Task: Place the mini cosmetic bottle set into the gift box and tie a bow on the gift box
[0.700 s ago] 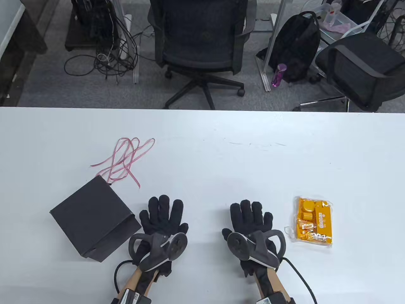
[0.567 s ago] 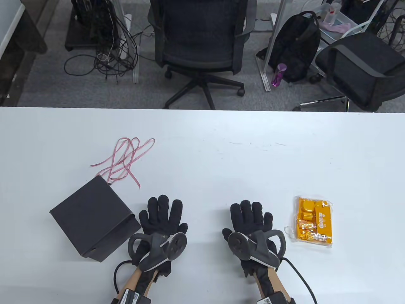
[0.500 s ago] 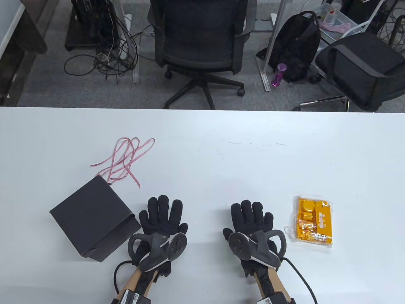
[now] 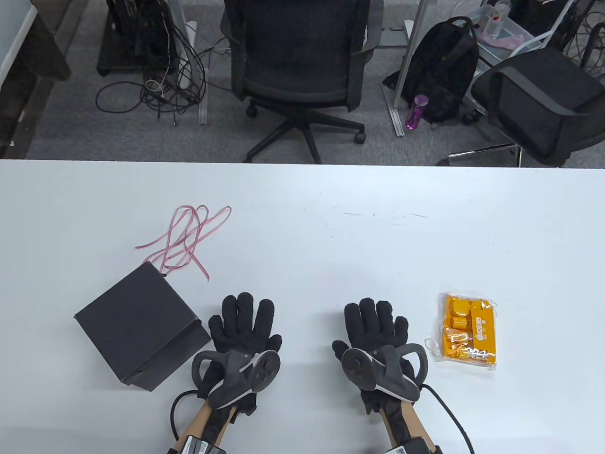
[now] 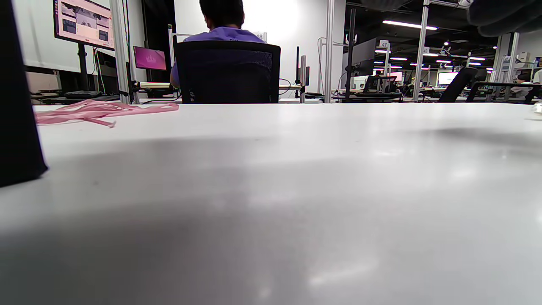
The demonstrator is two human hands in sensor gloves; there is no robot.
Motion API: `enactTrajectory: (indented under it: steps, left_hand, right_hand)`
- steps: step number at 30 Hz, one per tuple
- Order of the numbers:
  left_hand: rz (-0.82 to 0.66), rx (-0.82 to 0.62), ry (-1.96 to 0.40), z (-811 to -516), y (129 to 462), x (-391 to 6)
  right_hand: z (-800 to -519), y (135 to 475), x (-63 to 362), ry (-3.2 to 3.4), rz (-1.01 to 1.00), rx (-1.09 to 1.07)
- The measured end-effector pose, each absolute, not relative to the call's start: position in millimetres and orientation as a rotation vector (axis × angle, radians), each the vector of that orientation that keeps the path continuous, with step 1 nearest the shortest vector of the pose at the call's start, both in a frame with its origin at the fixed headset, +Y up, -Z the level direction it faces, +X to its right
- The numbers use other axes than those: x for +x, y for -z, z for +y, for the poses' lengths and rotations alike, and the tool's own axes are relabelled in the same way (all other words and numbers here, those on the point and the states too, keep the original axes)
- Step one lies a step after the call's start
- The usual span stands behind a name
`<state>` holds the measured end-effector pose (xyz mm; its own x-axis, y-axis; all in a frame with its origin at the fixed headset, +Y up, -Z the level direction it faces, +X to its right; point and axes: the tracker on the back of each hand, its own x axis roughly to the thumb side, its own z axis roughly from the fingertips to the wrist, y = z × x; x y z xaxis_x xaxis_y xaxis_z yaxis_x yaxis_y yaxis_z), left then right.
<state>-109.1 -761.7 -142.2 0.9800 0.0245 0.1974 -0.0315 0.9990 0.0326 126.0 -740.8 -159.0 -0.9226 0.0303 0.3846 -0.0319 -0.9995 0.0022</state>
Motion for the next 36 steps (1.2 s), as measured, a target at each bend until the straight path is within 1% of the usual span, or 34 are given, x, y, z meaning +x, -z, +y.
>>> enactTrajectory:
  steps: [2,5,9,11,12,15,18,22,25,28,36]
  left_hand:
    - [-0.199,0.048,-0.040,-757,140,-108]
    - [-0.206,0.091,-0.080,-740,139,-106]
    - [-0.173,0.186,-0.095,-702,138,-113]
    - [-0.104,0.239,-0.092,-679,135,-129]
    - [-0.080,0.245,-0.090,-675,135,-134]
    - [0.066,0.258,-0.083,-661,133,-169]
    - [0.196,0.236,-0.080,-660,135,-200]
    - [0.365,0.107,-0.083,-666,138,-233]
    - [0.442,0.007,-0.132,-674,139,-251]
    - [0.494,-0.062,-0.171,-681,139,-262]
    - [0.496,-0.112,-0.188,-688,142,-267]
  right_hand:
    - [-739,157,126,-3.052,-0.021,0.613]
    - [-734,155,128,-3.038,-0.057,0.613]
    - [-731,154,129,-3.031,-0.088,0.615]
    - [-731,153,129,-3.034,-0.093,0.614]
    - [-731,153,130,-3.034,-0.092,0.613]
    - [-731,153,131,-3.031,-0.092,0.604]
    - [-731,154,131,-3.031,-0.090,0.599]
    - [-731,155,134,-3.027,-0.075,0.589]
    - [-732,156,136,-3.025,-0.070,0.573]
    - [-733,157,138,-3.024,-0.058,0.561]
    - [-735,160,144,-3.027,-0.027,0.520]
